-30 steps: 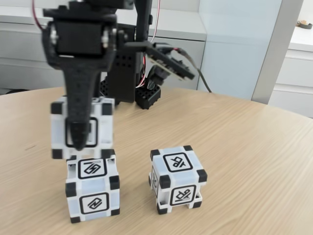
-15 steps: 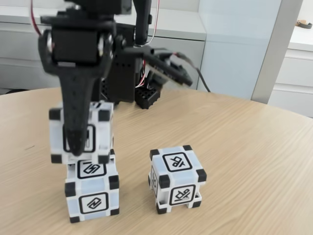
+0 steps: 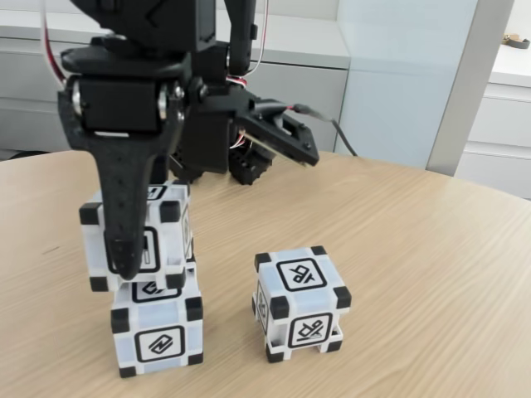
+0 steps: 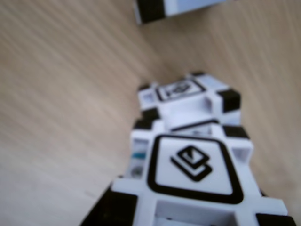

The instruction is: Stack cubes from left to right.

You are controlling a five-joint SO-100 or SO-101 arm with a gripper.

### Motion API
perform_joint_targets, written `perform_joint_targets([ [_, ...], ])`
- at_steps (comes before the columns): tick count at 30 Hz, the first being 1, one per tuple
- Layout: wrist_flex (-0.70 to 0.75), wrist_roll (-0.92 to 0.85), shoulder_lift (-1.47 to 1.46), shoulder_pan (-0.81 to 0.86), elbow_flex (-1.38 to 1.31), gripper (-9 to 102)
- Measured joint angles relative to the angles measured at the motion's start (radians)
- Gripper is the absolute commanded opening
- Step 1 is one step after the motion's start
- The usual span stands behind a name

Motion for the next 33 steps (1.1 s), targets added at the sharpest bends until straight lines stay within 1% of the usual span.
perform_joint_targets([
  [3, 0.0, -0.014, 0.0, 0.0, 0.0, 24],
  [6, 0.0, -0.017, -0.008, 0.002, 0.0, 31],
  [10, 0.0, -0.028, -0.015, -0.011, 0.003, 35],
  [19, 0.002, -0.035, -0.008, -0.012, 0.003, 38],
  [26, 0.012, -0.055, 0.141, -0.02, 0.003, 40],
  [33, 0.014, 0.005, 0.193, -0.213, 0.005, 40],
])
